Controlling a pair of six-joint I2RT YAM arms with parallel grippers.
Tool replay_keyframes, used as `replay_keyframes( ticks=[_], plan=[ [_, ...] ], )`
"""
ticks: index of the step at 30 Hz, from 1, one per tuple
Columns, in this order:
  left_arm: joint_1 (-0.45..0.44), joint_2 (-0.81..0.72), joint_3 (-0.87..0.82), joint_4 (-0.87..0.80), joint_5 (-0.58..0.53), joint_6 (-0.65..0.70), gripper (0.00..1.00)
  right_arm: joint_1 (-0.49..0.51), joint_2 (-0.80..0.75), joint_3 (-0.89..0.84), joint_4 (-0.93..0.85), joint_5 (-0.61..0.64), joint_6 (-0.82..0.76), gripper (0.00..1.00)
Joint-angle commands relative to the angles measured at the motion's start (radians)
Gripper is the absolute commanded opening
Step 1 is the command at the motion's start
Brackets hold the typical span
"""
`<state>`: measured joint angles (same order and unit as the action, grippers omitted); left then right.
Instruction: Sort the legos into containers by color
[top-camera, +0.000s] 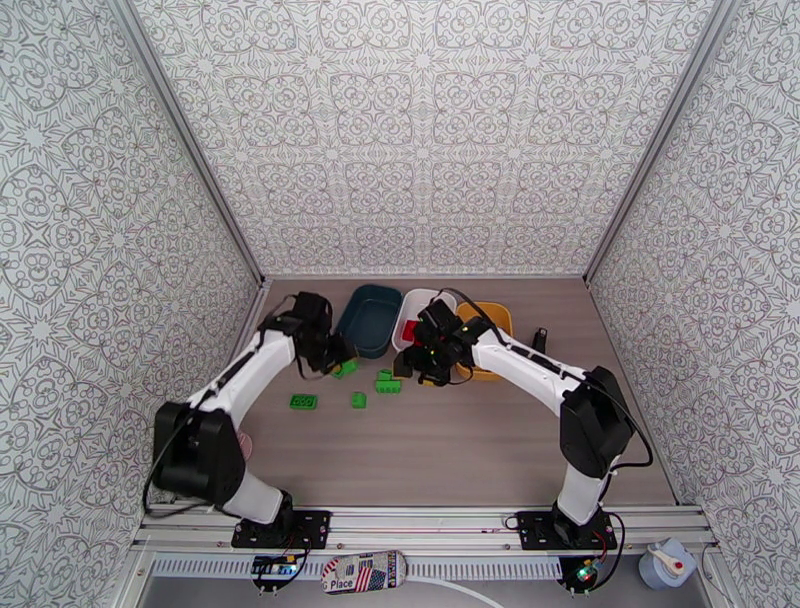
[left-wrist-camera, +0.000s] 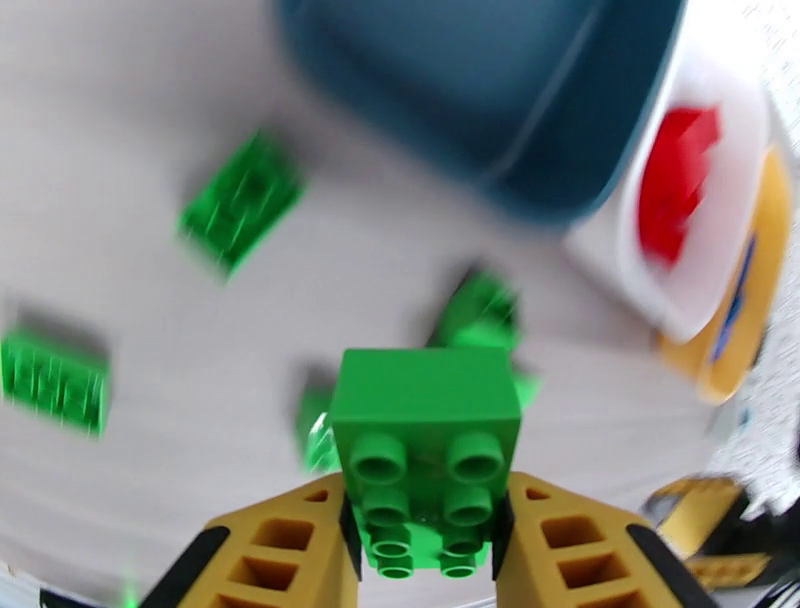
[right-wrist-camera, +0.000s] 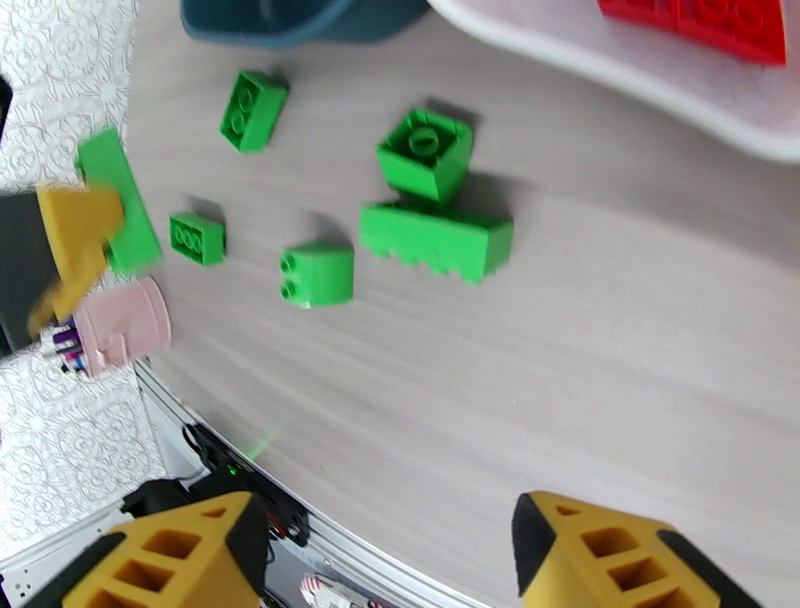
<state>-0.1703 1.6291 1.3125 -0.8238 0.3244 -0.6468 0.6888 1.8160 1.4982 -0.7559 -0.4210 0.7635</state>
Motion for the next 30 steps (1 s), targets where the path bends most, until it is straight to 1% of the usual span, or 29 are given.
replay_keyframes(
  ticks=[1,3,4,6,9,14,17,22,23,27,30],
  plan=[
    [0.024,0.122,0.153,0.037,0.073,0.01,0.4,-0.02,0.011,0.044,-0.008,0.008,0.004,0.73],
    [0.029,0.202,0.253,0.023,0.076,0.01,0.45,-0.028,0.004,0.045,-0.024,0.031,-0.003,0.75],
    [0.031,0.234,0.294,0.011,0.079,0.012,0.49,-0.031,0.0,0.044,-0.03,0.038,-0.006,0.77],
    [0.032,0.294,0.378,-0.018,0.072,0.018,0.6,-0.039,-0.011,0.039,-0.042,0.06,-0.013,0.81],
    [0.032,0.338,0.458,-0.045,0.066,0.024,0.77,-0.046,-0.023,0.037,-0.059,0.089,-0.025,0.86],
    [0.029,0.322,0.47,-0.064,0.04,0.036,0.83,-0.046,0.006,0.067,-0.102,0.103,-0.055,0.86],
    [0.025,0.272,0.418,-0.068,-0.001,0.042,0.87,-0.042,0.034,0.09,-0.116,0.095,-0.062,0.85],
    [0.019,0.139,0.263,-0.052,-0.07,0.038,0.92,-0.008,0.113,0.16,-0.147,0.087,-0.069,0.85],
    [0.018,0.107,0.223,-0.049,-0.108,0.032,0.93,0.003,0.135,0.186,-0.164,0.092,-0.072,0.86],
    [0.007,-0.028,0.057,-0.031,-0.164,-0.014,0.99,0.045,0.231,0.29,-0.218,0.115,-0.075,0.88],
    [-0.002,-0.122,-0.067,-0.025,-0.19,-0.05,0.99,0.069,0.303,0.371,-0.257,0.139,-0.068,0.89]
  ],
)
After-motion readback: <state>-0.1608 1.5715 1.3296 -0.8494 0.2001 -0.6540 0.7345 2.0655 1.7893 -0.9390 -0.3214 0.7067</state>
